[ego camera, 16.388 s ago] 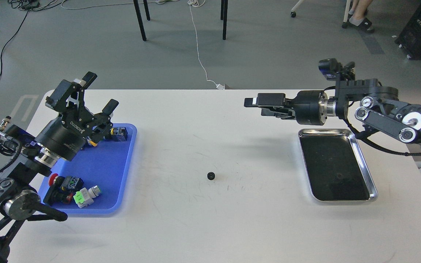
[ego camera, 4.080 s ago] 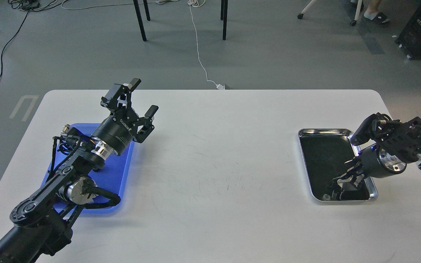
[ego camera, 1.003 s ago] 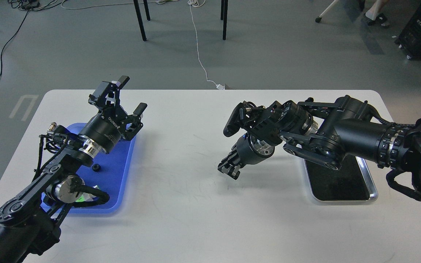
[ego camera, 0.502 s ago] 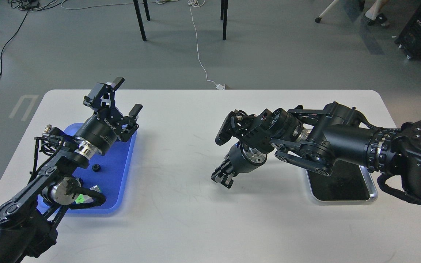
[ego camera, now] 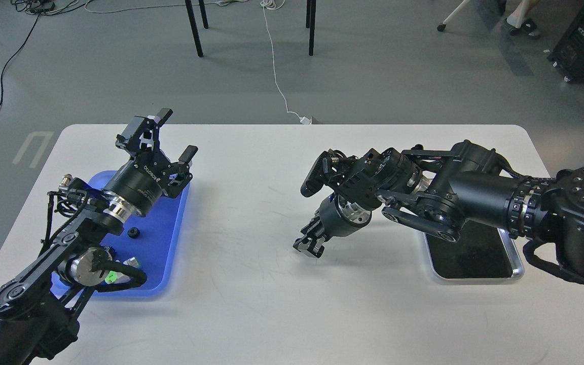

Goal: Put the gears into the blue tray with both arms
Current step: 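Release the gear on the table and retract the right arm, then reach the left gripper toward the second black gear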

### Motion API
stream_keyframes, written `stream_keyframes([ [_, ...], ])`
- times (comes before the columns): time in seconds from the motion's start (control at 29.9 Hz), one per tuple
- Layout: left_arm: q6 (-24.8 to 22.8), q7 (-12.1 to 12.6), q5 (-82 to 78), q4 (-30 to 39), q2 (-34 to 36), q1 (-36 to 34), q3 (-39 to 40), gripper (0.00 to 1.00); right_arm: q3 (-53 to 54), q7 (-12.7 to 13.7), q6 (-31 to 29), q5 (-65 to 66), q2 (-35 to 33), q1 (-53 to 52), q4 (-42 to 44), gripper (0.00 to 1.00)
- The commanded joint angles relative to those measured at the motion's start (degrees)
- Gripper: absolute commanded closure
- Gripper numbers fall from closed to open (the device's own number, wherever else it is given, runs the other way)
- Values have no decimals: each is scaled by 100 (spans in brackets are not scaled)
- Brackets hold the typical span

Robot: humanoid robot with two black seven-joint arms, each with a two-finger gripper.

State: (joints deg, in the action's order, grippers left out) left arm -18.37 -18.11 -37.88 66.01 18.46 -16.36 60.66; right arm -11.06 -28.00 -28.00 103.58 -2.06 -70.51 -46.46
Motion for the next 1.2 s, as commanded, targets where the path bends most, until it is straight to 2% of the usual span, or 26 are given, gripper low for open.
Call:
stream_keyframes([
  [0.0,0,0,0,0,9,1,-2,2,-1,0,0,-311,-67,-68,6,24],
  [0.17,0,-17,0,8,35,1,-2,2,60,0,0,-838,-830,-279,-170,18],
  [0.3,0,-26,0,8,62,1,-2,2,218,0,0,-1549,-1699,-218,-390,9],
  [0.47,0,-44,-9,44,97,-8,-10,2,929,0,0,-3542,-2781,519,-671,6],
  [0.54,27,-157,-53,70,70,-16,-37,2,1333,0,0,-4386,-3176,958,-724,6],
  [0.67,27,-570,-79,123,26,-43,-116,2,2114,0,0,-5766,-3398,1924,-794,6],
  [0.8,18,-650,-350,166,-9,-43,-116,2,2870,0,0,-6821,-3538,2689,-794,6],
  [0.9,18,-843,-806,237,52,-60,-256,2,3232,0,0,-7656,-3539,3138,-777,6],
  [1.04,18,-844,-809,237,53,-60,-256,2,3233,0,0,-7659,-3539,3140,-777,6],
  [1.07,18,-989,-2479,672,270,-86,-726,2,3451,0,0,-9382,-3556,3723,-759,6],
  [1.17,9,-989,-3565,1114,553,-174,-1151,2,3496,0,0,-9855,-3591,3922,-715,6],
])
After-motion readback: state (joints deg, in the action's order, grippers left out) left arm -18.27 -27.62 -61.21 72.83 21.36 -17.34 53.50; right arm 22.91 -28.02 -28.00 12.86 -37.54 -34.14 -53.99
